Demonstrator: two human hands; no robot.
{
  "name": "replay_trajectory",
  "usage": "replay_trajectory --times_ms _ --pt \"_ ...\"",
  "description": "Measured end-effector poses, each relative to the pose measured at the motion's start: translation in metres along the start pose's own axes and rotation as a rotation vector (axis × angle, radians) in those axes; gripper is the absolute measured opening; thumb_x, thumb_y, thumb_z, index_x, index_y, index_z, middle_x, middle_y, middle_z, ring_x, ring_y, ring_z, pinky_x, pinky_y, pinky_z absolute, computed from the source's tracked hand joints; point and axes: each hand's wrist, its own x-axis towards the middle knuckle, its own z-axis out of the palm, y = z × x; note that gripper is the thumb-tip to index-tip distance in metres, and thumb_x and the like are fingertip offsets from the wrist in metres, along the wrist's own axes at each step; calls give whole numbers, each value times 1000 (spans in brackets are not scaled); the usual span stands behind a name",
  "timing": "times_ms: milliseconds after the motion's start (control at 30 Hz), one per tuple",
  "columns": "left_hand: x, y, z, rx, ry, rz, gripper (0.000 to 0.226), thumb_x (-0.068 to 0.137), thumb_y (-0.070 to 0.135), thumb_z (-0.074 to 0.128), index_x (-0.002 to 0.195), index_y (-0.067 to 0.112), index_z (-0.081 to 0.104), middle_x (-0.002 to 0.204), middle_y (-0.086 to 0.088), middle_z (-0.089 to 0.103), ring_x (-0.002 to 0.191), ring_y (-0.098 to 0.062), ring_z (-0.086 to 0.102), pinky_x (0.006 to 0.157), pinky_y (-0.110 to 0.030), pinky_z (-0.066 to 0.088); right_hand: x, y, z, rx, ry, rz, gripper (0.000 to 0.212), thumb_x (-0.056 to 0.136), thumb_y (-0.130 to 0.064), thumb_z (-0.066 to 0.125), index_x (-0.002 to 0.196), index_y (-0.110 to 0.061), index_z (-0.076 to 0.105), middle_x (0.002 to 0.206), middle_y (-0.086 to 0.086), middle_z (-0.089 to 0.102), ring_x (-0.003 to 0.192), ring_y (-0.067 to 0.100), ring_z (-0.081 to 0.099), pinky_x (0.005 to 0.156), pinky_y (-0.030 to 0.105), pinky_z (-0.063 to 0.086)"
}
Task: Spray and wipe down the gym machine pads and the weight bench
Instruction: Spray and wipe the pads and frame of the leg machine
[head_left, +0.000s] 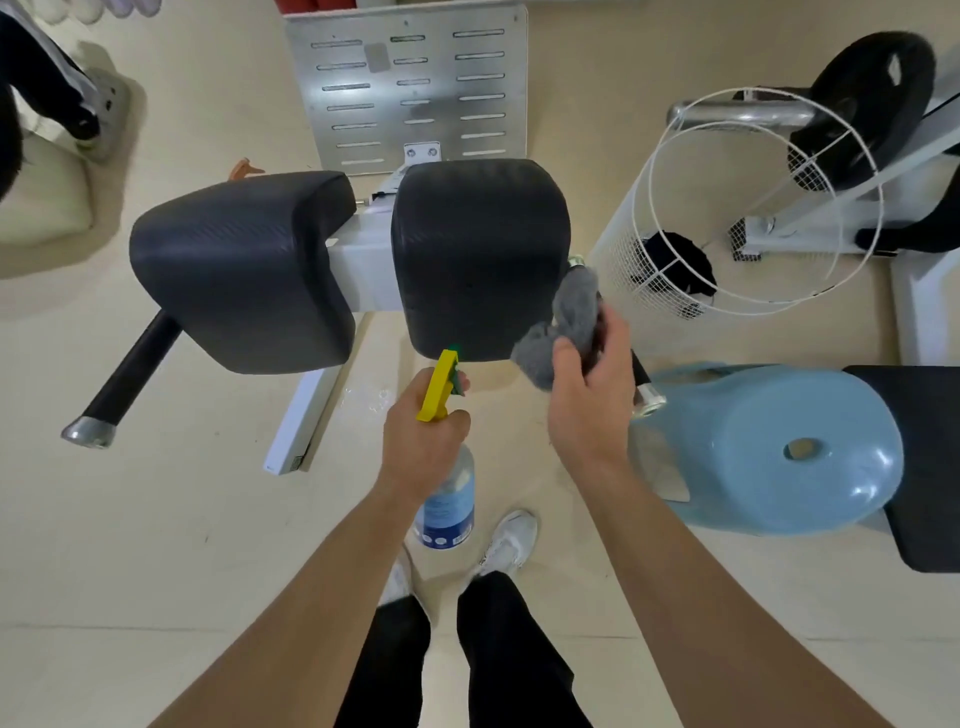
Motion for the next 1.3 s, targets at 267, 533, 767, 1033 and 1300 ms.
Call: replay_trajectory --times_ms 267,533,767,1033,1300 --pt "17 -9 -44 -42 6 106 44 75 -5 60 99 30 70 93 23 68 82 -7 61 74 -23 50 77 29 91 -820 141 -783 49 106 -26 35 153 -13 34 160 18 30 149 39 23 120 52 24" --pt "37 -52 -53 -149 -45 166 54 72 -4 61 95 45 68 102 17 72 69 -9 55 74 -31 48 52 154 128 -917 126 -1094 54 98 0 51 150 -8 35 161 10 17 149 39 20 122 51 19" --pt "39 -69 -56 -224 -88 225 63 74 -14 60 94 45 68 102 12 72 66 -7 53 74 -31 50 70 89 106 -905 166 -1309 39 103 0 41 140 -2 53 149 17 47 140 40 41 112 51 38" --pt "49 -56 -55 -235 -94 279 49 65 7 60 103 36 68 90 -15 66 63 -17 48 63 -29 46 84 51 129 -810 243 -1308 40 104 -22 44 138 -6 58 148 17 49 136 41 46 109 53 40" --pt "72 -48 -49 -138 -8 374 56 71 -16 63 67 41 68 54 4 43 48 -9 35 43 -11 33 96 71 136 -670 360 -1413 33 98 -10 59 131 -8 65 144 13 55 134 37 51 109 51 41"
